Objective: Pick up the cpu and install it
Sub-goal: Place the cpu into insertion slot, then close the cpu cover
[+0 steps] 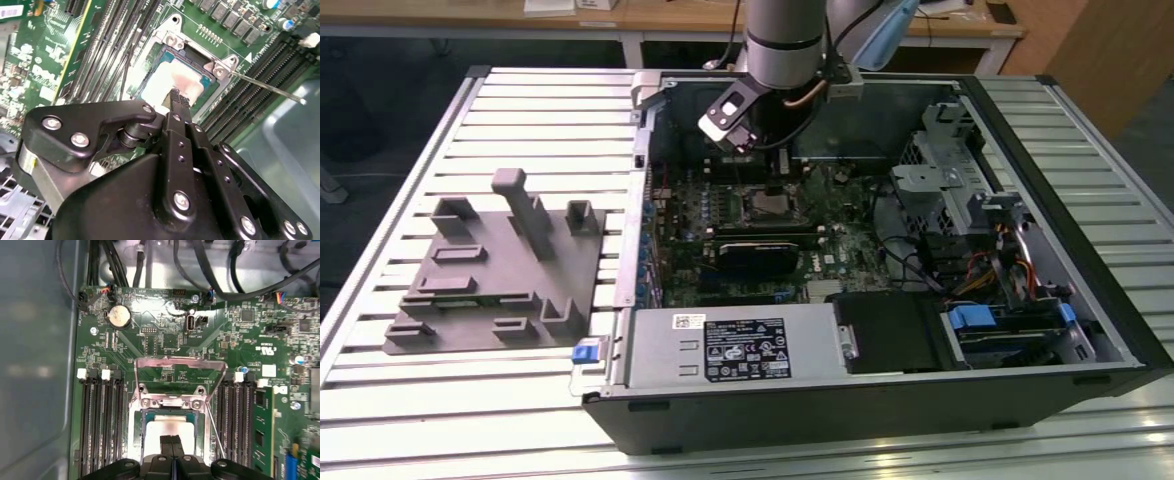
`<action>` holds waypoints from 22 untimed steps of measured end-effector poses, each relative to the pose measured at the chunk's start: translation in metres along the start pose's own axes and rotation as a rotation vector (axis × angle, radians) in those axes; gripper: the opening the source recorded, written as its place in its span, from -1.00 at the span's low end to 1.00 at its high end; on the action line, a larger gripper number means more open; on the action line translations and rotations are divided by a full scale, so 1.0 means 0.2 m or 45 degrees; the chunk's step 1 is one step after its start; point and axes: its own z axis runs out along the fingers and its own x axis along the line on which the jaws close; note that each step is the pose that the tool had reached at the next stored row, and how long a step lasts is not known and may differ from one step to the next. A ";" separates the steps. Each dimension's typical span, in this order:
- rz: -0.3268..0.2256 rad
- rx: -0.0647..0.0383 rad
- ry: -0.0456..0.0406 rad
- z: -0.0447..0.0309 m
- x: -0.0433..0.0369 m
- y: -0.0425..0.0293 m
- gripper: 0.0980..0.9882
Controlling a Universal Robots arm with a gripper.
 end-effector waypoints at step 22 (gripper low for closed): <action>0.000 -0.008 0.000 -0.183 -0.004 0.009 -0.98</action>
